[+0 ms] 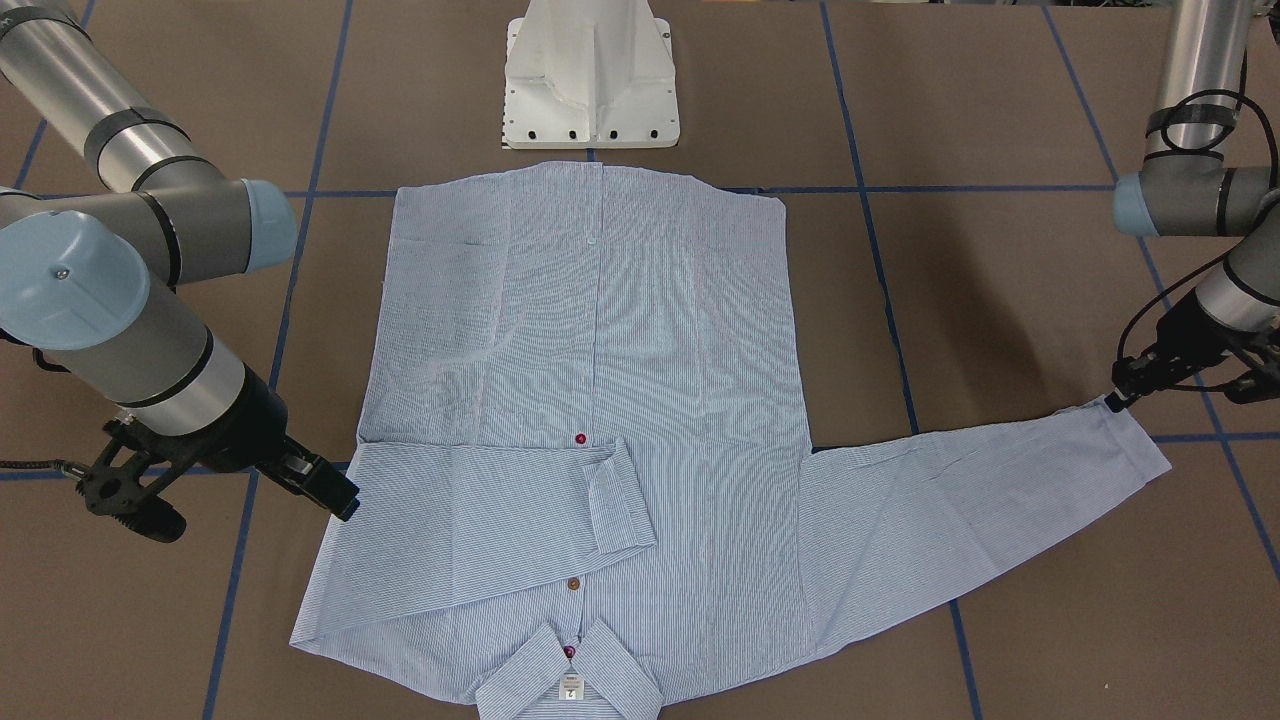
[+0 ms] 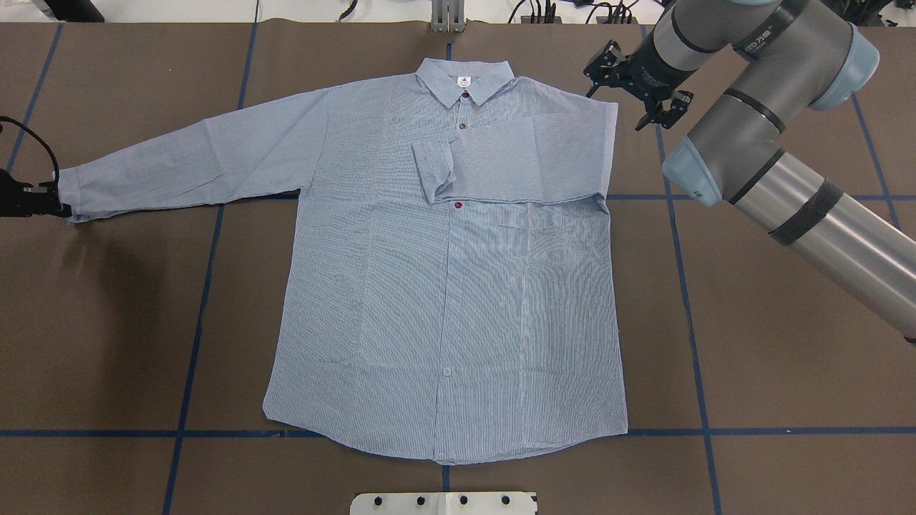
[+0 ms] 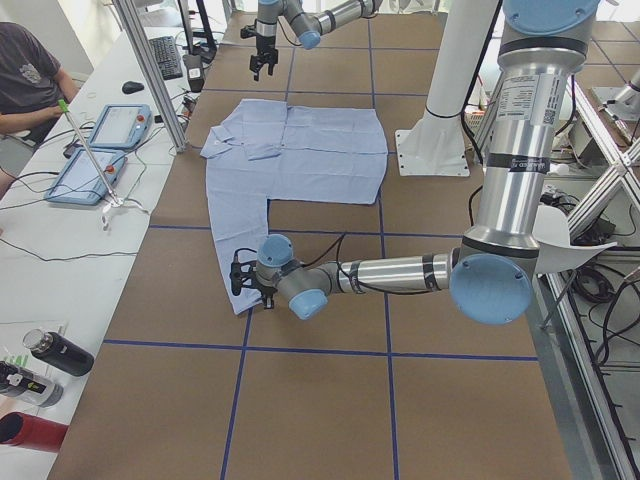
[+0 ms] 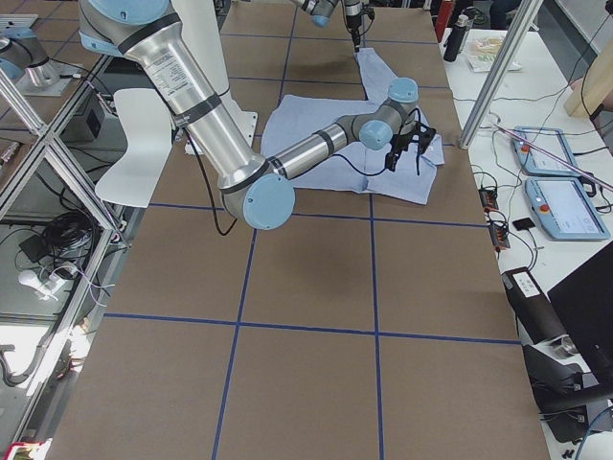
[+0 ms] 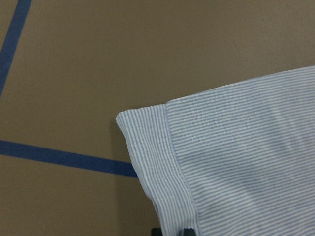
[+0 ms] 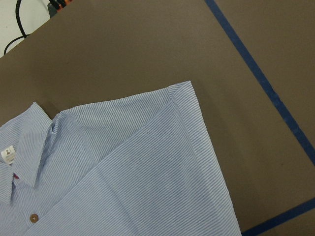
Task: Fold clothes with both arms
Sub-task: 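Withdraw the right gripper while the left gripper grasps the other sleeve cuff, then fold the held sleeve with the left gripper across the chest toward the collar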
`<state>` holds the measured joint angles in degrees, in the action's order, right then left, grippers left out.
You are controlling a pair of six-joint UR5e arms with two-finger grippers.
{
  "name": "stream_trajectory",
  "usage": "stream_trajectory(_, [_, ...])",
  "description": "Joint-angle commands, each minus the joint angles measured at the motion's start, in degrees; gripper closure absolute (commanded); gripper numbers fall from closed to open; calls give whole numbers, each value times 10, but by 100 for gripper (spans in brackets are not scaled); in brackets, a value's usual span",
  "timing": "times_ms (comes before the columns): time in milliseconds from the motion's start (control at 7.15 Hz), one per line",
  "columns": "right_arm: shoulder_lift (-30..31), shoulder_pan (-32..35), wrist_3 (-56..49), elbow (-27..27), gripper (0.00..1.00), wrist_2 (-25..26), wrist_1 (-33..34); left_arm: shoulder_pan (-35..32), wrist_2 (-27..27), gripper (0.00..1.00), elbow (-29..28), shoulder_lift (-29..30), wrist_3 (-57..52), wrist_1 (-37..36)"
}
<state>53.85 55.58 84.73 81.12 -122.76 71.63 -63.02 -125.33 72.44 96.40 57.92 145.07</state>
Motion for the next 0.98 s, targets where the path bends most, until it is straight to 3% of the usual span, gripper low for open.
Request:
stream_trajectory(0, [4,9,0,3,1,-2,0,-2,-4,100,84,-5,3,-13])
stream_trajectory(140, [12,14,0,14,1,-2,0,-2,-4,100,120,15,4,-50])
stream_trajectory(419, [45,16,-2,48,1,-2,-1,1,1,100,128,148,4,-131])
stream_trajectory(839, [110,21,-25,95,0,14,-3,107,34,100,131,261,66,-138])
